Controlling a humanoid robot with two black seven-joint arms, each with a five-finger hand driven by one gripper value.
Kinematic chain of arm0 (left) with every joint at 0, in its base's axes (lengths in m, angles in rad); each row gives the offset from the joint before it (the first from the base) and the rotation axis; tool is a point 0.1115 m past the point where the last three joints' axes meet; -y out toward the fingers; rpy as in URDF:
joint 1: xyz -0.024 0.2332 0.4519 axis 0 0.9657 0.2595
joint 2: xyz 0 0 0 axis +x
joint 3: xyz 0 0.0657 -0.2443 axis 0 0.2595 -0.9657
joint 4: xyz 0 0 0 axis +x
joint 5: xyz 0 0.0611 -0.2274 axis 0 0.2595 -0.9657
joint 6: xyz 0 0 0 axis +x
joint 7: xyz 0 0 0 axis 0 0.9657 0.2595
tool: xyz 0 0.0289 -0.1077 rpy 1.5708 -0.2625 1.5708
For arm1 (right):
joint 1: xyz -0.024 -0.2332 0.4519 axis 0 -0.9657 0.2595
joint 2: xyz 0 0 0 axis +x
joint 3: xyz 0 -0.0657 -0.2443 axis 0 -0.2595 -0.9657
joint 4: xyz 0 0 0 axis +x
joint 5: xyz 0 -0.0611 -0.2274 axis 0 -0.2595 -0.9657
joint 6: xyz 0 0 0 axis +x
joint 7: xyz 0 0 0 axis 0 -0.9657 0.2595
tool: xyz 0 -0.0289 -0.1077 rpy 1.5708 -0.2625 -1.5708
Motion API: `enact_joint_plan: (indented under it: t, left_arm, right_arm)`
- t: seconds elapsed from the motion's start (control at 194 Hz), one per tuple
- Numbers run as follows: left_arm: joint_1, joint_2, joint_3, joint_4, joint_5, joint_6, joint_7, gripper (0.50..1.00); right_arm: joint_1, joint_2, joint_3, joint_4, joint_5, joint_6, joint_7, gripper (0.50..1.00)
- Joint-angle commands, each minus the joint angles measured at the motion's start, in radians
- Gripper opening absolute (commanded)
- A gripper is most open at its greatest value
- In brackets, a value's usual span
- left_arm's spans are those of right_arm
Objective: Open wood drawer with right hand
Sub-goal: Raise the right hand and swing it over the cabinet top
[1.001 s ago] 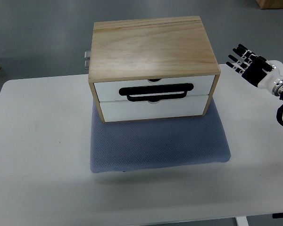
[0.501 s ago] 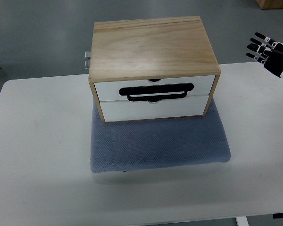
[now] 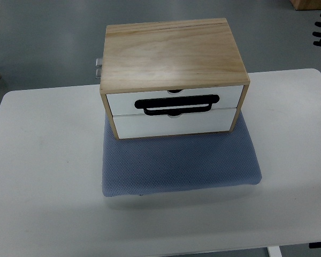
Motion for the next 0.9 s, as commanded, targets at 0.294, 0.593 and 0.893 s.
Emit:
enact_joint_plan:
  t: [0.294,0.593,0.893]
  left_arm:
    - [0.0,0.0,-0.001,0.0,0.0,0.0,0.0,1.0]
    - [0.0,0.0,0.001,0.0,0.0,0.0,0.0,1.0]
    - [0.0,0.0,0.001,0.0,0.0,0.0,0.0,1.0]
  right_arm:
    - [0.124,-0.065,-0.027,0.159,-0.194,0.003,-0.004,0.952]
    - [0.139,-0.066,0.005,0.319,-0.295,0.003,-0.006,0.952]
    - [0.151,-0.042,0.111,0.575,-0.41,0.003,-0.007,0.952]
